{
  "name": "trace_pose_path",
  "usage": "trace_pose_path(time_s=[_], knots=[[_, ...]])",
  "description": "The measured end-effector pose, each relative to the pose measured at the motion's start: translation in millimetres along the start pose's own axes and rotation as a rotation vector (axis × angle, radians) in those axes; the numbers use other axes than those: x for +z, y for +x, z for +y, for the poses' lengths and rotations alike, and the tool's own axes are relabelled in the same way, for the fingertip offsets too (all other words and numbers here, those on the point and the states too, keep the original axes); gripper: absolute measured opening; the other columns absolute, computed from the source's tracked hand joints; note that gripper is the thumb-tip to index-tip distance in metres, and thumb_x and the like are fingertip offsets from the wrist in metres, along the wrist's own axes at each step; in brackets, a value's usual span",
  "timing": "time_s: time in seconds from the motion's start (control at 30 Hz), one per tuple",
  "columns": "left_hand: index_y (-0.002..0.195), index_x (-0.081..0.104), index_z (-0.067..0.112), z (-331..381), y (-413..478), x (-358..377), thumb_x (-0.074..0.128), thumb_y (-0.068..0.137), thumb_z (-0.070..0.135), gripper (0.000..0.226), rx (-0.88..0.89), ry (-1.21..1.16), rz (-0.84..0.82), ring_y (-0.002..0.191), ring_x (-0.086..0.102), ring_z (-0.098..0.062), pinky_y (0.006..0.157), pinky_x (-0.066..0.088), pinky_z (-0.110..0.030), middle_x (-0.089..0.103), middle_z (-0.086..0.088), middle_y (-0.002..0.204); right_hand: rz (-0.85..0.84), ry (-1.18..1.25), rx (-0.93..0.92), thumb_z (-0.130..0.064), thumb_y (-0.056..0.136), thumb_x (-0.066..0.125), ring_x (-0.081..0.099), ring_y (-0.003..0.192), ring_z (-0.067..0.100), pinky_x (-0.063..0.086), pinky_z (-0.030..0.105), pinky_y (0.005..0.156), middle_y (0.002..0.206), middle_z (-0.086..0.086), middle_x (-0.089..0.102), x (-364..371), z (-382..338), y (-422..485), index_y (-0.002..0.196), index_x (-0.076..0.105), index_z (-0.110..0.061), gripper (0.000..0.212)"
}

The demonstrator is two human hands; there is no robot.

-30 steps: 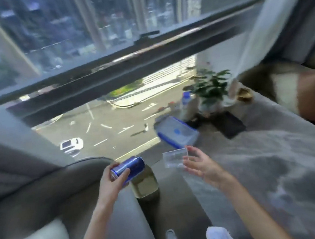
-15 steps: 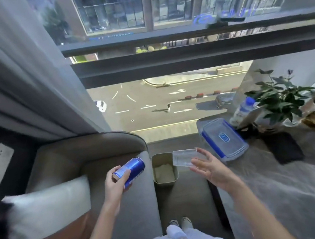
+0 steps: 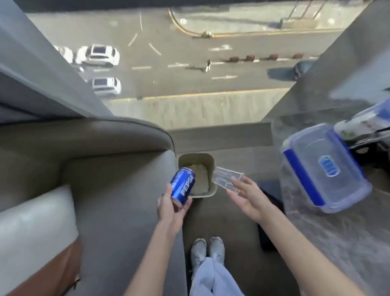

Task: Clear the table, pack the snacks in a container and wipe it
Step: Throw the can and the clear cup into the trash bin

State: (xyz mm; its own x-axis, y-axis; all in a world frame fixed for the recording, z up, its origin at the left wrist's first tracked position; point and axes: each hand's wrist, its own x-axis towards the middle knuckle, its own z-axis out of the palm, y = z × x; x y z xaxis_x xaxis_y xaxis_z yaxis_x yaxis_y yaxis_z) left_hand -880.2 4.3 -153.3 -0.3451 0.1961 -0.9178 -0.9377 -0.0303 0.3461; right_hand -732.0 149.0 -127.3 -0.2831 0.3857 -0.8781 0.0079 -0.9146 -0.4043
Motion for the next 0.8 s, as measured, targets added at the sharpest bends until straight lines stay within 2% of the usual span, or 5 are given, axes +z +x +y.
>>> trace_pose_path(time_s=[0.2,0.33,0.5,0.67,0.8], knots=[[0.143,0.038,0.010,-93,202,12,0.056,0.092,0.042,0.063,-0.221,-0.149,0.113,0.133,0.045,-0.032,0.112,0.031,-0.049,0.047,-0.017,0.145,0.182,0.094,0.179,-0.013,0.091,0.064,0.054,0.121,0.026,0.048,0.037,0.102,0.141,0.024,0.049,-16,90,216,0.137,0.044,0.000,0.052],[0.141,0.042,0.013,-131,311,5,0.053,0.094,0.039,0.054,-0.191,-0.172,0.093,0.125,0.053,-0.030,0.106,0.039,-0.046,0.053,-0.016,0.140,0.192,0.108,0.273,-0.026,0.094,0.061,0.044,0.137,0.032,0.041,0.036,0.112,0.149,0.026,0.039,-31,137,318,0.132,0.051,-0.005,0.045],[0.134,0.047,0.009,-146,388,10,0.054,0.093,0.043,0.054,-0.126,-0.101,0.065,0.101,0.063,-0.024,0.093,0.048,-0.038,0.062,-0.014,0.129,0.086,0.260,0.303,-0.024,0.094,0.060,0.057,0.124,0.033,0.046,0.039,0.107,0.138,0.025,0.053,-38,165,401,0.138,0.048,-0.003,0.050],[0.146,0.034,0.018,-157,417,5,0.041,0.087,0.069,0.079,-0.140,-0.004,0.105,0.138,0.041,-0.023,0.116,0.032,-0.039,0.041,-0.006,0.151,0.168,0.085,0.298,-0.037,0.083,0.073,0.046,0.133,0.030,0.046,0.036,0.108,0.150,0.019,0.032,-48,172,427,0.130,0.044,-0.009,0.062],[0.153,0.016,0.030,-160,398,-8,0.034,0.089,0.069,0.077,-0.074,0.127,0.054,0.149,0.019,-0.020,0.120,0.025,-0.040,0.014,0.002,0.163,0.138,-0.189,0.203,-0.041,0.091,0.061,0.058,0.116,0.030,0.055,0.038,0.091,0.141,0.012,0.041,-62,170,410,0.135,0.042,-0.014,0.054]])
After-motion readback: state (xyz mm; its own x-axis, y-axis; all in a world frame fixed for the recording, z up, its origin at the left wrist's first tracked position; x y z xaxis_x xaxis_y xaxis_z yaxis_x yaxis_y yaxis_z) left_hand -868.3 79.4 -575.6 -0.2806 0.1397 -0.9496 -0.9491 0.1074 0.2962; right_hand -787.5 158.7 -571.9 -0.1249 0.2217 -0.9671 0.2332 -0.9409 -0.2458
